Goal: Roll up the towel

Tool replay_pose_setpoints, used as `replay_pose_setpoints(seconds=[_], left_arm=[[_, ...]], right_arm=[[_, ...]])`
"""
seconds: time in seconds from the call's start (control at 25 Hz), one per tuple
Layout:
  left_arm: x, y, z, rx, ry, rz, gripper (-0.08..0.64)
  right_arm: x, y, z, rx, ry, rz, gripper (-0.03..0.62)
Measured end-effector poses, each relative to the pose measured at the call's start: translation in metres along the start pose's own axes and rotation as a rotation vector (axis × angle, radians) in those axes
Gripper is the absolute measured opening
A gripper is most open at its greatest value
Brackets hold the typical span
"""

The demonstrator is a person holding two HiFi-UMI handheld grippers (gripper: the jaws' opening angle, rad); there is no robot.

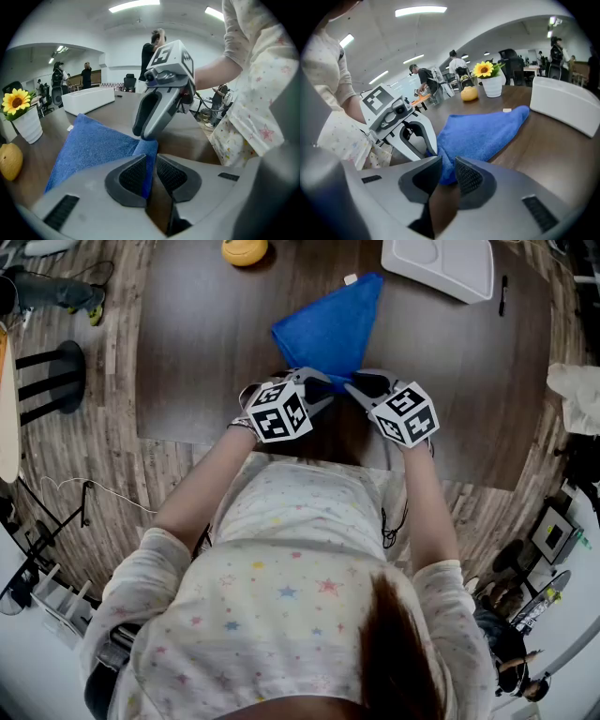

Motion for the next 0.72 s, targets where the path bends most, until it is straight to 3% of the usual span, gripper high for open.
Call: replay_pose_setpoints(seconds=[0.16,0.36,0.72], left_arm=[[0.004,0.000,0.000,-0.002,0.004,0.009,0.049],[0.004,-0.001,-0.001,-0.002,0.006,0.002,0.049],[0.003,-0.008,0.009,-0.042,-0.038,-0.067,0.107]], right_arm=[[0.020,-0.006,0.009,-0.026,-0.011,0.110,0.086],[0.030,0.005,-0.005,0.052,0.038,0.254,0.110],[0.019,0.012,-0.012,0.105,0.107,0.353,0.141]])
Point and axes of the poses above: the fingertips, and each gripper's own axes: z backward along the fingers, x to its left, y out of its underside, the point moved 4 cm from there along z, backward along the fingers, and after that the axes turned 1 degree about x, right-handed, at the moved point
